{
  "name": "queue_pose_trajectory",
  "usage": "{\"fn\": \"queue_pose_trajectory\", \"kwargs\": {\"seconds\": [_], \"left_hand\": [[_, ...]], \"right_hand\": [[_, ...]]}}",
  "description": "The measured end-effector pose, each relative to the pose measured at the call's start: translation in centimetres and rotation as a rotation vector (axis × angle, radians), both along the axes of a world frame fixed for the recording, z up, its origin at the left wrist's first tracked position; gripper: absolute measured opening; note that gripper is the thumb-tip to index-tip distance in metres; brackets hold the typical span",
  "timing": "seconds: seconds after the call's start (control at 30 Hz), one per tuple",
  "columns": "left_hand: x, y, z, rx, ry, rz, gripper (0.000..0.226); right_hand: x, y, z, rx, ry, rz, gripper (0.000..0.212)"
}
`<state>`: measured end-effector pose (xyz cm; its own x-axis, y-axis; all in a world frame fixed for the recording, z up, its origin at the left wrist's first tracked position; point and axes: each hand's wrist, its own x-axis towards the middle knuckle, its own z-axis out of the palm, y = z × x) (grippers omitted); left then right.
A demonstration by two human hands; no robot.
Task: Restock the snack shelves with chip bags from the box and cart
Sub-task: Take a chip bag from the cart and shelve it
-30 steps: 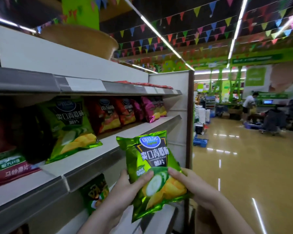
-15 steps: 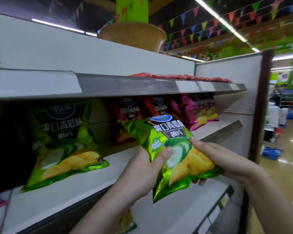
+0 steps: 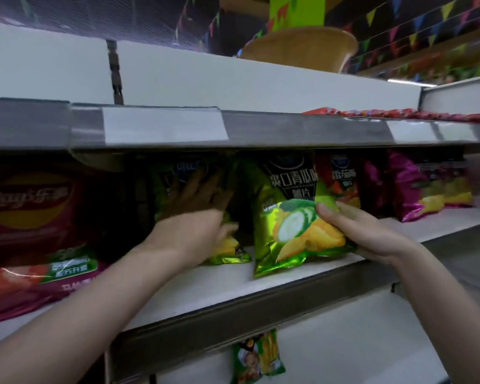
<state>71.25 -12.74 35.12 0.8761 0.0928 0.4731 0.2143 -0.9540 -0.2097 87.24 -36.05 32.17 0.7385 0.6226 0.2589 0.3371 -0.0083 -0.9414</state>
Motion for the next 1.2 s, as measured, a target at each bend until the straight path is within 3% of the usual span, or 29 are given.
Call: {"fn": "queue_pose_trajectory", "kwargs": {"seconds": [0.07, 0.13, 0.2, 0.27, 0.37, 0.53, 0.57, 0.63, 0.73, 0.77, 0.83, 0.9, 1.0, 1.1, 1.2], "left_hand": [[1.1, 2.6, -1.1, 0.170, 0.021, 0.035, 0.081], [1.7, 3.3, -1.4, 0.177, -0.026, 0.044, 0.084], [2.7, 3.5, -1.8, 0.229, -0.085, 0.067, 0.091], [3.8, 3.0, -1.9, 0.236, -0.083, 0.131, 0.098], [4.4, 2.8, -2.0, 0.259, -0.075, 0.152, 0.108], [3.2, 2.3, -1.4, 0.117, -0.022, 0.056, 0.115], [2.7, 2.3, -0.7, 0.036, -0.028, 0.005, 0.106], [1.1, 2.4, 0.6, -0.311, -0.037, -0.071, 0.077], [-0.6, 4.3, 0.7, -0.855, -0.379, -0.142, 0.029], [-0.4, 4.9, 1.0, -0.985, -0.460, -0.095, 0.027], [-0.3, 5.6, 0.9, -1.241, -0.470, -0.015, 0.049], [-1.4, 5.3, 0.2, -1.288, -0.470, -0.039, 0.067], [-3.0, 2.6, -0.9, -1.148, -0.516, -0.042, 0.083], [-3.0, 1.8, -1.2, -1.043, -0.631, -0.001, 0.072], [-2.4, 1.4, -0.7, -1.040, -0.705, 0.016, 0.071]], "right_hand": [[0.5, 0.6, -0.2, 0.000, 0.002, 0.008, 0.093], [0.6, 1.1, 0.1, -0.037, 0.008, 0.029, 0.070], [0.7, 1.5, 0.1, -0.071, 0.016, 0.014, 0.061], [0.8, 1.7, 0.0, -0.071, 0.049, 0.015, 0.069], [1.3, 1.7, -0.1, -0.048, 0.094, 0.042, 0.109], [0.8, 2.0, -0.3, 0.013, 0.182, 0.296, 0.100], [0.6, 2.3, -0.5, 0.004, 0.183, 0.343, 0.097], [-0.6, 3.0, -0.4, -0.051, 0.134, 0.404, 0.088], [-2.9, 4.6, -0.1, -0.076, 0.081, 0.416, 0.046], [-3.7, 5.2, 0.1, -0.081, 0.079, 0.417, 0.037], [-5.1, 6.5, 0.3, -0.099, 0.070, 0.441, 0.033], [-5.7, 7.8, 0.1, -0.135, -0.003, 0.431, 0.037], [-5.4, 8.9, -0.3, -0.241, -0.191, 0.316, 0.071], [-5.0, 8.7, -0.4, -0.298, -0.239, 0.244, 0.101], [-5.3, 8.3, -0.4, -0.304, -0.310, 0.119, 0.105]]}}
